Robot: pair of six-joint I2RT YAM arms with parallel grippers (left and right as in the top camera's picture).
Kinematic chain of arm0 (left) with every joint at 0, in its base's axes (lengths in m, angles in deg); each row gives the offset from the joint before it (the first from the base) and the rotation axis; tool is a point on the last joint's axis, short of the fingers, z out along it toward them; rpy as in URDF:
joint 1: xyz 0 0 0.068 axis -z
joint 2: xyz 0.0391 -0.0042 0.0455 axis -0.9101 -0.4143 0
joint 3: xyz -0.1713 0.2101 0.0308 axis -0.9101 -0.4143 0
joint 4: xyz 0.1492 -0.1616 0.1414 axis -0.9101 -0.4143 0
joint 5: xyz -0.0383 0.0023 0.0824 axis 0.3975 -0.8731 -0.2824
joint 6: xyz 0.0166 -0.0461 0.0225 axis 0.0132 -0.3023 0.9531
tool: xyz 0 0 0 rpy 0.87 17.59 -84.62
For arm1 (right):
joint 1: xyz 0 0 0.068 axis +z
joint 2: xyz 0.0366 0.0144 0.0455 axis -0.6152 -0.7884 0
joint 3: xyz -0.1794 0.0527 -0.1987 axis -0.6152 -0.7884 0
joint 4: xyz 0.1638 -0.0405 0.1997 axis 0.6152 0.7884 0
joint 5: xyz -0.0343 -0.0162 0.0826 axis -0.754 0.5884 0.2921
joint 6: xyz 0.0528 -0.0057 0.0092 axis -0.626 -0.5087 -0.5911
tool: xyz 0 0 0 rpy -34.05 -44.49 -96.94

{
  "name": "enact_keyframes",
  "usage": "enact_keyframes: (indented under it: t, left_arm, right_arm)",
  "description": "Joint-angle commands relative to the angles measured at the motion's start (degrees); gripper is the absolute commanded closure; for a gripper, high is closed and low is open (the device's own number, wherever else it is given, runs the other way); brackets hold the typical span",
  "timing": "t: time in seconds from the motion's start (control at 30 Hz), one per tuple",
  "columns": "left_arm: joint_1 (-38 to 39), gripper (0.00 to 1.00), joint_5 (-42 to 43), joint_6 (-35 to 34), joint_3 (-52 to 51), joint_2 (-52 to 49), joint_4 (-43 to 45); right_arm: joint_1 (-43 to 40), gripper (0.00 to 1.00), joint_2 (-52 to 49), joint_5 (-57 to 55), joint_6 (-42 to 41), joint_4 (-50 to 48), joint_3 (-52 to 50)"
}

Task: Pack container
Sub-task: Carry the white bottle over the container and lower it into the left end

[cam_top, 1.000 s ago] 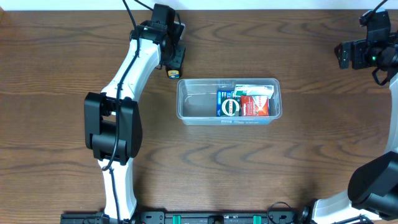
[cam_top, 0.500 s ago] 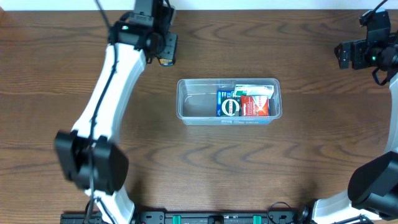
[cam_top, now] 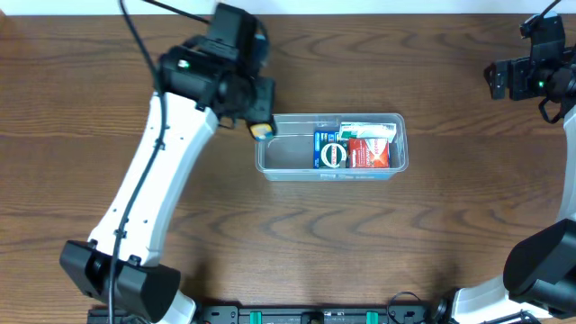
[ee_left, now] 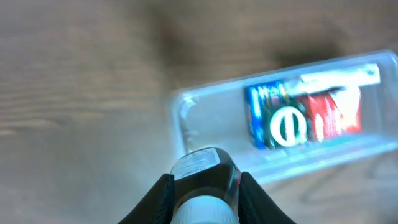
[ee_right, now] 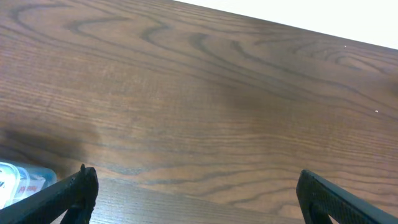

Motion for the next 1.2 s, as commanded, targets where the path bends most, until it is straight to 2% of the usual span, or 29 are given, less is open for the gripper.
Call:
enact_keyframes:
  t: [0.0,0.17,0.37,0.67,1.17]
  left_arm:
    - [3.06,0.74,1.01,-2.78,0.52,0.48,-0.90]
    - [6.93,0.74,-0.39,-2.75,-0.52,0.33,-2.43]
    - [9.40,0.74,-7.93,-2.71,-3.87,-0.02,-0.50]
    - [9.33,0.74,-8.48,-2.51,-12.31,-0.33,11.06]
    - [9.35,0.74,-8.46,-3.04,-20.96,-0.52,22.45]
  right_arm:
    - [-0.37,0.01,-0.37,0.42,-0.61,0.07,0.20]
    - [-0.37,0.01,-0.37,0.42,-0.61,0.07,0.20]
    - [-0.37,0.01,-0.37,0.42,-0.61,0.07,0.20]
    - [-0.37,0.01,-0.37,0.42,-0.61,0.07,0.20]
    - [-0.37,0.01,-0.37,0.44,-0.61,0.07,0.20]
